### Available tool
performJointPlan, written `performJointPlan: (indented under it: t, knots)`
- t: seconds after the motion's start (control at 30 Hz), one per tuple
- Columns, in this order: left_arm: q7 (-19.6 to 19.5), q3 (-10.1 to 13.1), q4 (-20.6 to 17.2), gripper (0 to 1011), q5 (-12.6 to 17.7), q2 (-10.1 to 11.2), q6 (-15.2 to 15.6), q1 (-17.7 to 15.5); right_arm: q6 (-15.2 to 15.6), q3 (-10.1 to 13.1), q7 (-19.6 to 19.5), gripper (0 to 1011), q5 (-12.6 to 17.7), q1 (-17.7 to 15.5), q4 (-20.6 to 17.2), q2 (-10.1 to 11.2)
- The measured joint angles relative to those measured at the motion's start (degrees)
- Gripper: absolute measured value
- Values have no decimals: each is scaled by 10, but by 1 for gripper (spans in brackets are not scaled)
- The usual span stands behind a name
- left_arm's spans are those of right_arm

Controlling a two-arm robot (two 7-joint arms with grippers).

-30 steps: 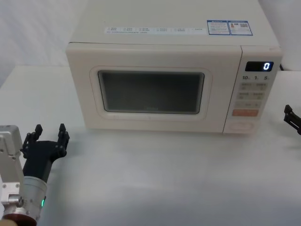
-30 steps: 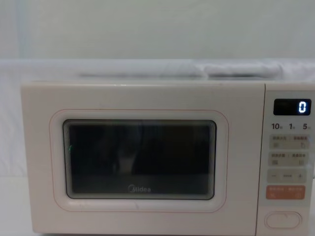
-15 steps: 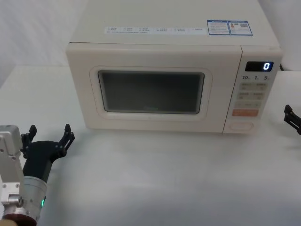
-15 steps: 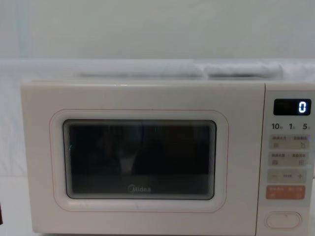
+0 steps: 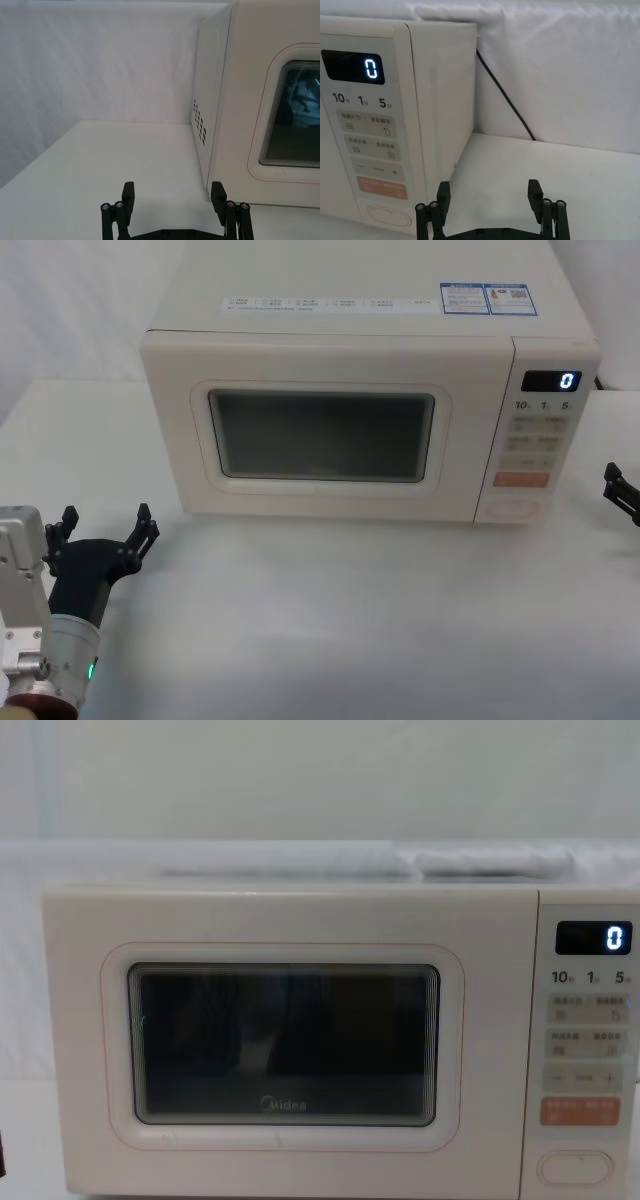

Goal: Press the button to open the microwave door with one hand; close the microwave door with the other hand.

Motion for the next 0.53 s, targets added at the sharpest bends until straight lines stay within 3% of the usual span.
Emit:
performJointPlan:
  t: [0.53]
  knots:
    - [0, 0, 0, 1001, 0, 0, 0, 0, 0, 0, 0, 1002, 0, 0, 0, 0]
